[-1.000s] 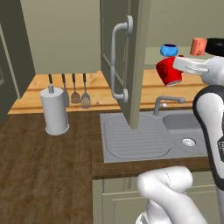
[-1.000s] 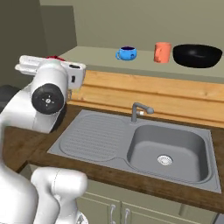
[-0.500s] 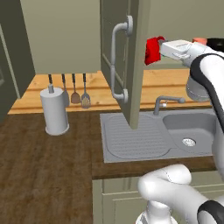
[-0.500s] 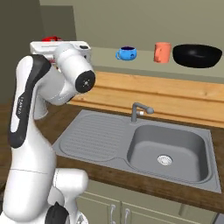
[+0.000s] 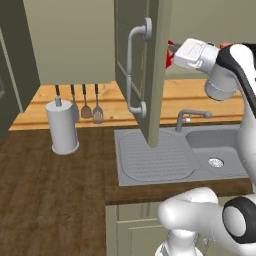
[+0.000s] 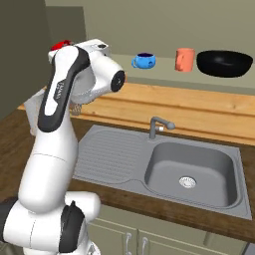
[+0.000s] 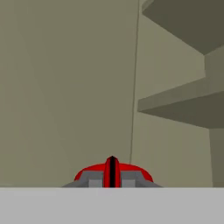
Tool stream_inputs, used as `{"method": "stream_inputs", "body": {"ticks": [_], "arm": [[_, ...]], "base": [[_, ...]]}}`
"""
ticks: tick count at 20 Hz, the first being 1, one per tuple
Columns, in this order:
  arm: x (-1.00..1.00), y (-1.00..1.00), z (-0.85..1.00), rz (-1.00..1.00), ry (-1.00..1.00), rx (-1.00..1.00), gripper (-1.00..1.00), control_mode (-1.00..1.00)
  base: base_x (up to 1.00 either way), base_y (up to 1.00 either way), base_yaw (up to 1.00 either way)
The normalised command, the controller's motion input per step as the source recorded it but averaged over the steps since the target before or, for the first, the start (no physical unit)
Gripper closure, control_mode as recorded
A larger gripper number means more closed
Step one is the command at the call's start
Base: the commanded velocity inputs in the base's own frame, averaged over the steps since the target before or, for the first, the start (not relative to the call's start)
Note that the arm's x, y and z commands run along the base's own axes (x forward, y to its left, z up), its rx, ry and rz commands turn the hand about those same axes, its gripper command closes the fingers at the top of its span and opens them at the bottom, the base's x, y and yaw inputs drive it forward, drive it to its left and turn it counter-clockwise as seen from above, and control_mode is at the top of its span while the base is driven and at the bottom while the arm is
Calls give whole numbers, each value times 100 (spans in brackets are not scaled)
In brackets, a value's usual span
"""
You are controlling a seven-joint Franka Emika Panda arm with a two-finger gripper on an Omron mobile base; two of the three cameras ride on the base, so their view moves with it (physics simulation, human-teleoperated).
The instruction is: Gather all objects into one cabinet and sort the glasses and bowls to opposite sides.
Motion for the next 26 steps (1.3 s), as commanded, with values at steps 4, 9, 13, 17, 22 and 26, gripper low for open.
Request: {"method": "stream_inputs", "body": {"ticks": [4,9,13,17,22,26], "arm": [[29,3,4,5,0,-17,100,-100],[34,9,-6,0,0,-17,100,-100],[49,18,0,0,0,-7,100,-100],[34,23,-6,0,0,-1,100,-100],[34,0,-21,0,0,0,100,-100],[34,0,-26,0,0,4,100,-100]], "base": [[0,0,0],[0,0,0],[0,0,0],[0,0,0],[0,0,0],[0,0,0]]}}
